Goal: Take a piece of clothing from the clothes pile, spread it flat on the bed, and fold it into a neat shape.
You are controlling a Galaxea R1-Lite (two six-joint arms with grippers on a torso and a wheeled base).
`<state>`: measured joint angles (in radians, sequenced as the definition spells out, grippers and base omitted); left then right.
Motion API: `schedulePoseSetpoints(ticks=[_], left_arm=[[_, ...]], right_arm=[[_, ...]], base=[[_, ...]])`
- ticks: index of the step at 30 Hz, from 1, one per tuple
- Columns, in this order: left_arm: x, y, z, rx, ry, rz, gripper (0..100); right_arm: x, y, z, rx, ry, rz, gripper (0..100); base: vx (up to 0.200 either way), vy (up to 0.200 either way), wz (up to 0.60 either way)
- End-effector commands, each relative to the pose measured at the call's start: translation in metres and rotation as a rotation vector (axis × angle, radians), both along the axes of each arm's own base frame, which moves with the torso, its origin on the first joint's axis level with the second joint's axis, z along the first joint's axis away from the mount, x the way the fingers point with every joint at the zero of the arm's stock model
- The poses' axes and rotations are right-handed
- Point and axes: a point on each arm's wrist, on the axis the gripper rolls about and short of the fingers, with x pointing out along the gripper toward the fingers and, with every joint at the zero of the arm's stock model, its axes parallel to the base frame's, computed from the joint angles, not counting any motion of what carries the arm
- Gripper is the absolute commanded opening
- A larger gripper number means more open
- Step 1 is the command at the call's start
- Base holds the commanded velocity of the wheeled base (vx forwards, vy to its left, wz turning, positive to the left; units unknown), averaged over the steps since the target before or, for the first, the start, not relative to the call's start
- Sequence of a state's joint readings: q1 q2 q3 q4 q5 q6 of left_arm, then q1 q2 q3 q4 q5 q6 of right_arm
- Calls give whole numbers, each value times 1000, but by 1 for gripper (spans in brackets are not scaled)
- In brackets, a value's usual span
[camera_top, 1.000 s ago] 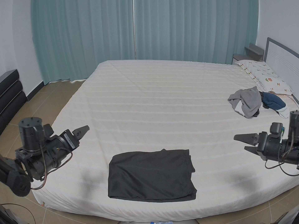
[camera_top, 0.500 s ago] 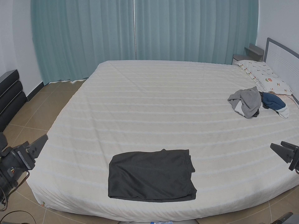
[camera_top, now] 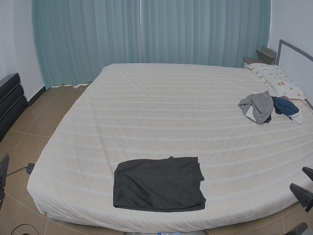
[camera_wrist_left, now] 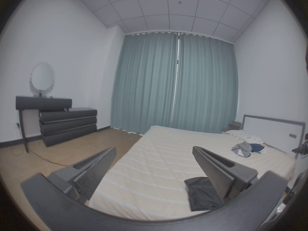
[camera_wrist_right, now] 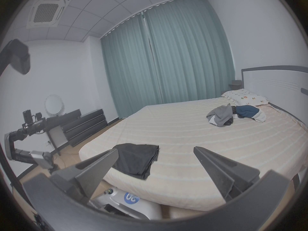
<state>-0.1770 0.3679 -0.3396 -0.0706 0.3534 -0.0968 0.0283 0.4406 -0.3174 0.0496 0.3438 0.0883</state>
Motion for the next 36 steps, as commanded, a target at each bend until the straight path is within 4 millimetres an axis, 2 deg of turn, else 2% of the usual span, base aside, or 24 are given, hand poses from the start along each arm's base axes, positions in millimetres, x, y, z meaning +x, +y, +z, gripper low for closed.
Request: schedulePoseSetpoints(ticks=[1,6,11,17,20,22,27,35,36], left_arm=[[-25,3,-6,46,-89,59,100],[-42,4,-19,155,-111,90,100],[-44,4,-21,152,-118,105,100],[-42,4,-25,150,-108,113,100],[-40,3,-30,155,-98,134,100],[-47,-1,-36,165,-133,187,100],[-51,-1,-40,179,-162,164,100],[-33,-3,-70,192,-105,91,100],[-27,-4,-80,202,-129,36,100]], right_arm=[[-21,-1,1,-8,-87,33,100],[-41,-2,-10,-10,-116,33,100],[-59,-3,-22,-11,-160,28,100],[-67,-1,-31,-16,-214,-19,100],[-64,0,-39,-23,-202,-34,100],[-64,-1,-38,-14,-201,-47,100],[-63,-2,-40,-64,-216,-107,100],[-52,-3,-53,-132,-247,-139,100],[-48,-3,-58,-133,-259,-140,100]], base=[[0,0,0],[0,0,0],[0,0,0],[0,0,0],[0,0,0],[0,0,0],[0,0,0],[0,0,0],[0,0,0]])
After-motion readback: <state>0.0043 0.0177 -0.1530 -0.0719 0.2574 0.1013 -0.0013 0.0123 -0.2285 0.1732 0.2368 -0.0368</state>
